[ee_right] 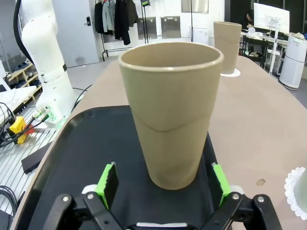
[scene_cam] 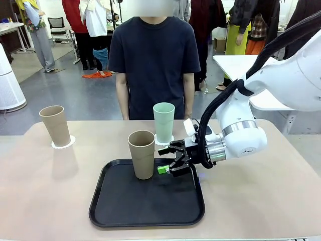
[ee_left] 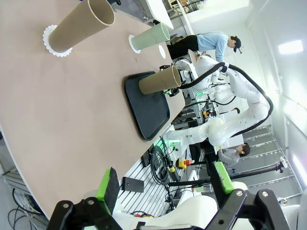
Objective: Place coasters on the table and set cups on them.
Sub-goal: Take one Reusable plastic cup from the Flat Tray and place it on a coaster set by the human.
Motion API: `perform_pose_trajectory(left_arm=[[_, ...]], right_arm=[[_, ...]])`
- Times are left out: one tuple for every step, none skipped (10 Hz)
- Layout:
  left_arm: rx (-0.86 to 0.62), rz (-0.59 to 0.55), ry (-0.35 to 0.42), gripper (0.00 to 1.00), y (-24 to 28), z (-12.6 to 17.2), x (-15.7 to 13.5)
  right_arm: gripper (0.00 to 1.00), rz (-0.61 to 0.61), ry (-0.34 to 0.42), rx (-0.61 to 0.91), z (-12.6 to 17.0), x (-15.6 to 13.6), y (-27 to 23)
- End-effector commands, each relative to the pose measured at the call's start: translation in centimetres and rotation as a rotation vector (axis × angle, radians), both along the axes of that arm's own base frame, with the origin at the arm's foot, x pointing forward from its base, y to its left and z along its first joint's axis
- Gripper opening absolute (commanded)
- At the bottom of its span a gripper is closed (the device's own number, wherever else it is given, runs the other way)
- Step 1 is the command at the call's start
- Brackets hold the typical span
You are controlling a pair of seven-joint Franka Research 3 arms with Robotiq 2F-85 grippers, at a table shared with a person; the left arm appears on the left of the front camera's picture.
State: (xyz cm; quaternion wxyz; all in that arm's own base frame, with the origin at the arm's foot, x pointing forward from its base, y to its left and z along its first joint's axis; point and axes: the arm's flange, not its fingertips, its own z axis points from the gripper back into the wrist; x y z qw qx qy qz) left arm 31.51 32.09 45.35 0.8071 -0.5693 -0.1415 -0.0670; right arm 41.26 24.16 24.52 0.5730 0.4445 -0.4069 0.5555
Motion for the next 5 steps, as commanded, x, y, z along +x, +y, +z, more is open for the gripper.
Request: perform_pose_trajectory(left_arm=[[-0.005,-0.001,-0.003,1.0,0.1,0.2,-0.2],[-0.005,-0.001,-0.003,1.0,0.1,0.2,-0.2],[-0.005,-0.001,-0.003,1.0,0.1,0.2,-0.2],[-0.005,-0.001,-0.003,1.0,0.1,0.2,-0.2],[-0.005,-0.001,-0.003,1.0,0.1,0.2,-0.2]], right_arm=[[1.0,0.002,-0.017,0.042,-0.6,0.7,0.5],[1.0,0.012,-0.015,0.045,-0.8,0.7,0.9],[1.0,0.019,-0.014,0.048,-0.9,0.7,1.3],[1.0,0.035,-0.02,0.055,-1.0,0.9,1.7],[1.0,0.058,-0.021,0.053,-1.2,0.8,2.0]])
